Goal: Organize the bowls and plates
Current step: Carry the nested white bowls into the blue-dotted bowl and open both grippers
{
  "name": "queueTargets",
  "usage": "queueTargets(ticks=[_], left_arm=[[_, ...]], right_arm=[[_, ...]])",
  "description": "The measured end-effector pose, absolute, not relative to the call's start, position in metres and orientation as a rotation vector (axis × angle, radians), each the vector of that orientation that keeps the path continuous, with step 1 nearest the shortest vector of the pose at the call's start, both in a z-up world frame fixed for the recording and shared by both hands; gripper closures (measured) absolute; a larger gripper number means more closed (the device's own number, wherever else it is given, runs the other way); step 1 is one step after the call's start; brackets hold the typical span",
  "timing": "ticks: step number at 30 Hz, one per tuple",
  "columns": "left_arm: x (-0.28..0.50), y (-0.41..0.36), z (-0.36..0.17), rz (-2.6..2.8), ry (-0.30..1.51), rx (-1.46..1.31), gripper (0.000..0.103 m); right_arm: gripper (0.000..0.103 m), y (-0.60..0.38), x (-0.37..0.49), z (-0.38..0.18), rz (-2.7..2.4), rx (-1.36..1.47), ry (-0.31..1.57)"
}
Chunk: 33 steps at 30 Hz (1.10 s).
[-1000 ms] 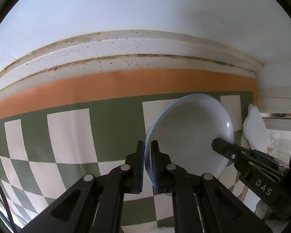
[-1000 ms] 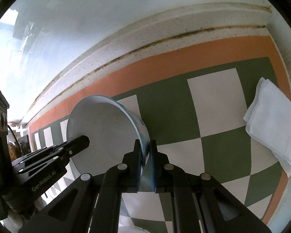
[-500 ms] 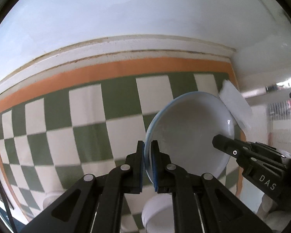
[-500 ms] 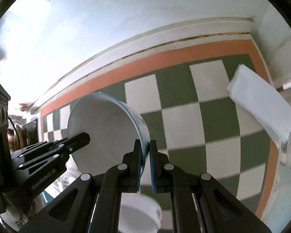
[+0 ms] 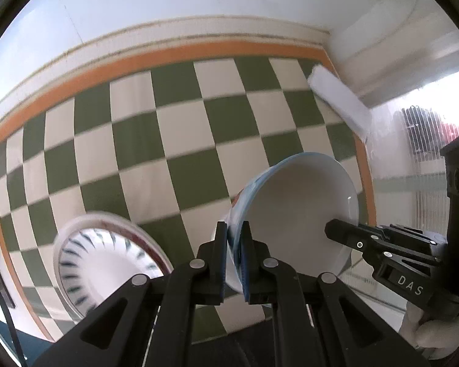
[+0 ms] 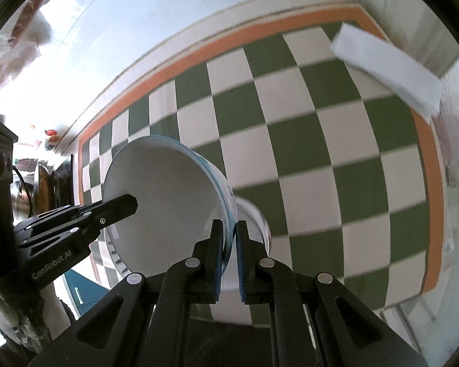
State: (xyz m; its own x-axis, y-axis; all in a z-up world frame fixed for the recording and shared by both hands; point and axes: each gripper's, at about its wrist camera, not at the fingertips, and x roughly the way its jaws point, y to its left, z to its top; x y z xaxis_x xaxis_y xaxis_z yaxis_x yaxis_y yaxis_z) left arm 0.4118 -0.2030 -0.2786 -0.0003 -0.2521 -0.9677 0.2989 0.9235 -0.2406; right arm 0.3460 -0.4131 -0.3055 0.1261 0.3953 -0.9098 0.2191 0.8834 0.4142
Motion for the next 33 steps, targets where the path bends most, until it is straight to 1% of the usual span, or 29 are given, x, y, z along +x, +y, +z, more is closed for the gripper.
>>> queueTargets(ticks=[5,14,25,27,33], left_arm=[[0.392,-0.200,-0.298,-0.425,1.556,0.057,0.097],[0.385,-0.204,-0.332,-0.402,1.614,0.101,0.097],[0.384,-0.208,-0.340,-0.379,1.621,0.116,0.097],[0.384,-0.208,-0.341,-0.379,1.618,0.121,0.097],[0.383,-0.207,-0.340,-0.368,1.620,0.114,0.097]], right_arm=[[0.094,-0.407,0.331,-0.330,0.136,0.522,1.494],[0.093,-0.401,0.328,-0.360,0.117,0.507,1.535],[0.093,-0.402,0.334,-0.369,0.099,0.492,1.562],[0.090,-0.403,0.335,-0.370,0.095,0.496,1.565],[0.090,-0.402,0.334,-0.368,0.090,0.493,1.567]])
